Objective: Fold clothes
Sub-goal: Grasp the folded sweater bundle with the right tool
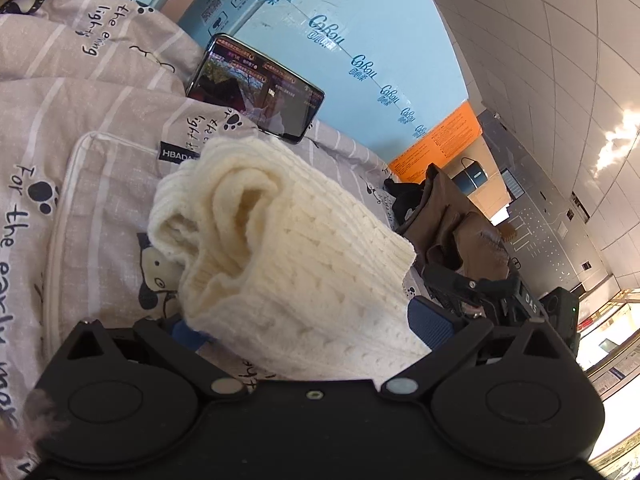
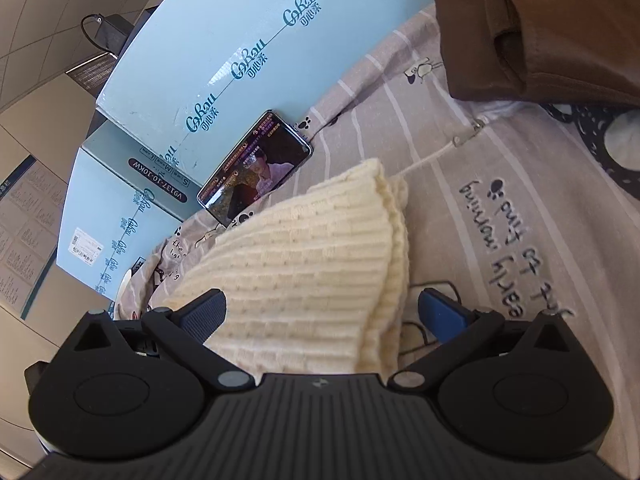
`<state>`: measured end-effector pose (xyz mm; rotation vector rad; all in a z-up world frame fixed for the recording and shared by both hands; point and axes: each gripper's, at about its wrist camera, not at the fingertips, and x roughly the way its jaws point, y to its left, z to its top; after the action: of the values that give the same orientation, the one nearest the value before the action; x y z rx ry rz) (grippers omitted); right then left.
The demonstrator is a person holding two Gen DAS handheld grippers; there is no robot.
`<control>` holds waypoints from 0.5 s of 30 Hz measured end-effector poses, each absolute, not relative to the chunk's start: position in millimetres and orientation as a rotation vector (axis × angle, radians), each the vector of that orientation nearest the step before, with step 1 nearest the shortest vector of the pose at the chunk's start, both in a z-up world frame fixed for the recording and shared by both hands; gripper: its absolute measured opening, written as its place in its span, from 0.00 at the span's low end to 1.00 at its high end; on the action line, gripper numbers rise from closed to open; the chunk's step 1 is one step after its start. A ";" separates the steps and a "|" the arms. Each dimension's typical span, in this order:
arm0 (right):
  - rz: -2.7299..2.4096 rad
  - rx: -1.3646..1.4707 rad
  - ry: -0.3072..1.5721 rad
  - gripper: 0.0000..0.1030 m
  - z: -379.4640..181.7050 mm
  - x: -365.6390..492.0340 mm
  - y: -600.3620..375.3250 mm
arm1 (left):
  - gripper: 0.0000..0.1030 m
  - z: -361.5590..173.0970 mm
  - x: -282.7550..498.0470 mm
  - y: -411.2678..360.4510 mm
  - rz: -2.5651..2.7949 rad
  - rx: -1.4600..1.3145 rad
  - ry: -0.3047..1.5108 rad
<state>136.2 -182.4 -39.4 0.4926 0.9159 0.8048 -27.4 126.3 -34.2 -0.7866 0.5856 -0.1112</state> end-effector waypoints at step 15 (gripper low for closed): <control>0.840 0.343 0.740 0.32 -48.6 135.6 -168.7 | 0.79 -38.3 -27.0 103.8 -0.046 -0.570 0.485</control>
<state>135.6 -168.7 -48.6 0.3426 0.7399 0.8396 -27.0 103.8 -38.3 -0.5705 0.4852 -0.0456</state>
